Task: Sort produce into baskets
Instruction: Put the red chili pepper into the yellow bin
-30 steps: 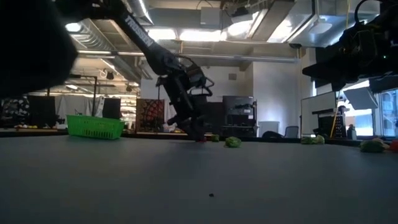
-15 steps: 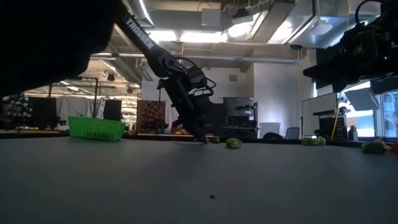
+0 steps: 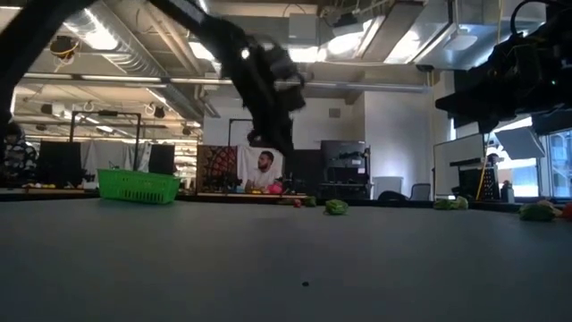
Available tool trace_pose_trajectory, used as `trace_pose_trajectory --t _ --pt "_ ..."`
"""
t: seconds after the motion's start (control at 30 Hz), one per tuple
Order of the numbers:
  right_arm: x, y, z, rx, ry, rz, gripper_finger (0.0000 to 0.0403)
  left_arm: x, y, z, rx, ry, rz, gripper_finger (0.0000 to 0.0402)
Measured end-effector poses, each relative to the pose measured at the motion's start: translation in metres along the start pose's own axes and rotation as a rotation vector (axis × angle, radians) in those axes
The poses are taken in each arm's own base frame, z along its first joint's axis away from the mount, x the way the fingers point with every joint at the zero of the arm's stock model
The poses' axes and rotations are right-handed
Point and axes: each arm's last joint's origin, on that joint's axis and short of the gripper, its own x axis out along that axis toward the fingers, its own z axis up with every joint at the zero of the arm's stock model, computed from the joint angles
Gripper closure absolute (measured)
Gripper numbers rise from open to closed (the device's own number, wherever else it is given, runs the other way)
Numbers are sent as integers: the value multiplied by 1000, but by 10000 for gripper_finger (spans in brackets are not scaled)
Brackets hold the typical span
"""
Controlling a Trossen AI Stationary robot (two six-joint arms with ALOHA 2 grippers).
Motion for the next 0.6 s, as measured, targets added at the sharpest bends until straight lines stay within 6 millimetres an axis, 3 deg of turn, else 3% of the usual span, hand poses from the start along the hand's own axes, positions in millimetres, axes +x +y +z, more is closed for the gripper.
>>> trace_pose_trajectory --t 0.1,0.3,0.6 --pt "0 0 0 33 -6 -12 386 -24 -23 0 68 -58 39 397" --pt "3 -1 -3 72 34 -49 386 -53 -58 -31 134 -200 16 397" --pt "17 -3 -1 82 55 -189 386 -69 -67 -96 121 -457 -42 396"
